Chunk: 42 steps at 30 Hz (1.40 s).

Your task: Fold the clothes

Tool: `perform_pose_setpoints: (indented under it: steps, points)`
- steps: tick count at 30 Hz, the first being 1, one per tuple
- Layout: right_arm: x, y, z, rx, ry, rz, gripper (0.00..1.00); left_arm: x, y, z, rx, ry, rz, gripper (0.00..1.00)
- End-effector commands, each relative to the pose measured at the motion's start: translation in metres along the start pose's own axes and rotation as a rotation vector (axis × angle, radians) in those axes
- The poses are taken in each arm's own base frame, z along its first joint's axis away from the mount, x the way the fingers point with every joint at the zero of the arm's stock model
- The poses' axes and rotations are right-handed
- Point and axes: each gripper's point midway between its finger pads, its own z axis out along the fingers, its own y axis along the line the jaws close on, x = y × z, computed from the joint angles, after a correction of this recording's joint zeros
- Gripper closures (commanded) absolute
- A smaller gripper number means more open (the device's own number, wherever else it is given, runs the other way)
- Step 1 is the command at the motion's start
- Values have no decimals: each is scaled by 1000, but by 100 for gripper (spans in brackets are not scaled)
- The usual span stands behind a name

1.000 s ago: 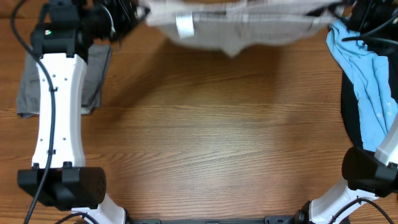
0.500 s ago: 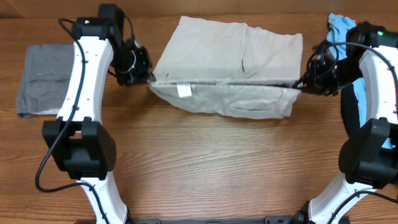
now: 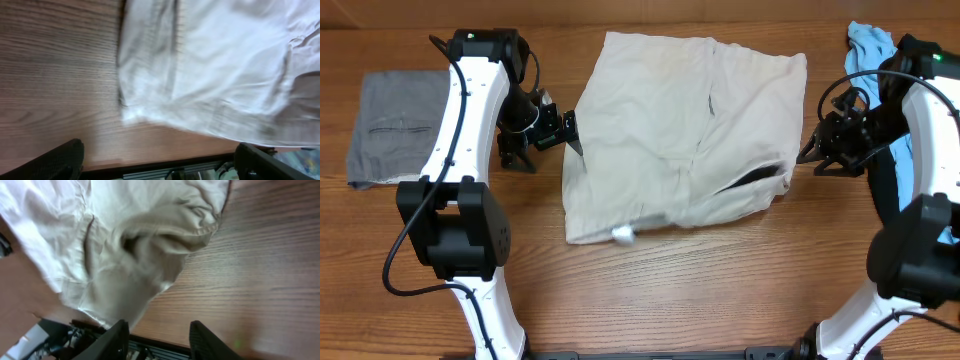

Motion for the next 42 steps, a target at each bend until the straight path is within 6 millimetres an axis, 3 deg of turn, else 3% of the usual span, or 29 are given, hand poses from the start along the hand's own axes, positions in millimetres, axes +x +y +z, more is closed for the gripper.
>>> perform_pose_setpoints:
  steps: [1, 6, 9, 12, 13, 14, 16, 18, 21, 24, 27, 33, 34, 36, 39, 40, 41, 42]
  points:
    - [18, 17, -34, 10, -127, -34, 43, 9, -7, -29, 19, -95, 57, 2]
    - [38, 30, -57, 44, -224, -56, 30, 20, -15, -55, 50, -180, 89, 0]
    - [44, 27, -63, 122, -260, -42, 30, 26, -24, -59, 83, -185, 118, 1]
    - [47, 31, -59, 135, -252, -46, 37, 26, -32, -56, 86, -188, 155, 8]
    - [48, 33, -56, 137, -244, -53, 42, 27, -35, -54, 84, -184, 166, 16]
    - [49, 34, -52, 139, -233, -58, 56, 28, -38, -52, 81, -177, 178, 29]
    - [53, 35, -42, 141, -199, -63, 96, 31, -44, -47, 74, -163, 202, 59]
    - [58, 34, -29, 148, -157, -67, 96, 35, -49, -42, 68, -150, 220, 74]
    - [57, 26, -7, 156, -117, -62, 96, 41, -55, -33, 50, -126, 255, 77]
    - [49, 14, 17, 156, -113, -25, 96, 48, -59, -19, 36, -91, 286, 91]
    - [29, 3, 32, 156, -174, 17, 96, 52, -60, -6, 20, -61, 318, 93]
    - [-19, -32, 18, 253, -386, 152, 95, 53, -39, 18, -64, -18, 286, 92]
    - [-24, -38, 13, 260, -412, 163, 93, 54, -34, 22, -82, -7, 267, 92]
    - [-31, -48, 6, 264, -445, 190, 71, 55, -25, 31, -117, 12, 257, 93]
    - [-38, -70, -7, 260, -488, 253, 70, 58, -9, 42, -180, 41, 246, 91]
    - [-39, -77, -12, 255, -503, 277, 59, 60, -6, 45, -191, 50, 243, 88]
    - [-41, -83, -16, 253, -516, 295, 37, 60, -2, 47, -206, 55, 240, 84]
    - [-42, -90, -20, 250, -529, 315, 9, 60, 3, 49, -228, 57, 225, 80]
